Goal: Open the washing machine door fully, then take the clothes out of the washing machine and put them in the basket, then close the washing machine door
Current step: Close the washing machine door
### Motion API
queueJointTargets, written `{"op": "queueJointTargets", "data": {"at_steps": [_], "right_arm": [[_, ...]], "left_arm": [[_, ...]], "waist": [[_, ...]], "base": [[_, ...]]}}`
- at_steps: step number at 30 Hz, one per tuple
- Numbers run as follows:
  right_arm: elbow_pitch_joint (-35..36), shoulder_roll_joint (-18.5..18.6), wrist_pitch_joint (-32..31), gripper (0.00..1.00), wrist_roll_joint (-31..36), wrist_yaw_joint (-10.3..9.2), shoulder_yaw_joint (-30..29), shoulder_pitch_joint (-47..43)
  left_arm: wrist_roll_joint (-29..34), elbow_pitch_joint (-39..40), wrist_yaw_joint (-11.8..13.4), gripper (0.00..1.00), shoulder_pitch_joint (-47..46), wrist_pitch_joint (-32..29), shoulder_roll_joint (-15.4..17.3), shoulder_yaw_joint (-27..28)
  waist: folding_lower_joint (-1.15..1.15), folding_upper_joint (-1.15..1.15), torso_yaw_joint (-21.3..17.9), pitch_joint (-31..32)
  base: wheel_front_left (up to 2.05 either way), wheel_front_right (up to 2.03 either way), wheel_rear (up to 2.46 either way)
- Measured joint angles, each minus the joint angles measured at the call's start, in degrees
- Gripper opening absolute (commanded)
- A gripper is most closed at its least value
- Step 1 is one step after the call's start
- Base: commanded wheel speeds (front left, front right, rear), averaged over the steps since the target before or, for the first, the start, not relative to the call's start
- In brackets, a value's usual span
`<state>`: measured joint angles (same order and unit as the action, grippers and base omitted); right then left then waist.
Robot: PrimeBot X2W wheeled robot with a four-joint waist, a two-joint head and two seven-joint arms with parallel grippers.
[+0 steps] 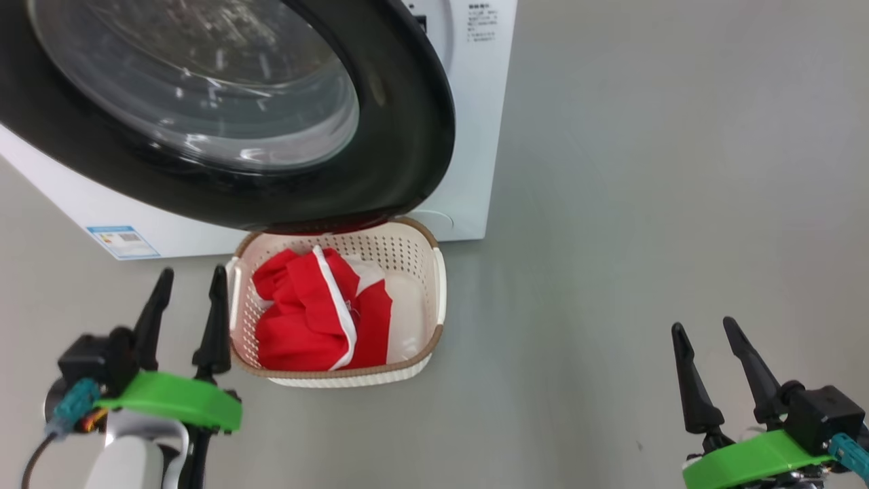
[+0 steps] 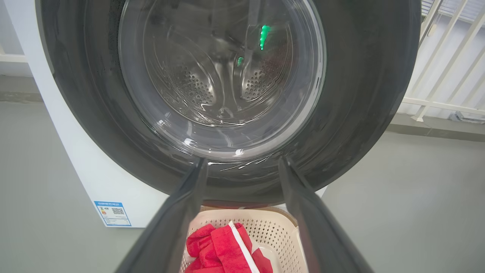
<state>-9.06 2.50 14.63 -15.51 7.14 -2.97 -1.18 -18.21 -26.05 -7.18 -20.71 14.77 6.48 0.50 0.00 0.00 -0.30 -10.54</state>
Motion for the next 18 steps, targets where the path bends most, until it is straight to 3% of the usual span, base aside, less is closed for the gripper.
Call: {"op": "queueJointTargets", "data": {"at_steps": [18], "right_arm": [[0.3,-0.4,0.0,1.00,0.1,0.00,-1.7,-6.0]], "left_arm": [[2.5,7.7,0.0,1.00,14.2,0.0,-0.3,5.0]], "waist": [[0.00,0.00,2.1,6.0]], "base": [[0.00,0.00,0.00]]}}
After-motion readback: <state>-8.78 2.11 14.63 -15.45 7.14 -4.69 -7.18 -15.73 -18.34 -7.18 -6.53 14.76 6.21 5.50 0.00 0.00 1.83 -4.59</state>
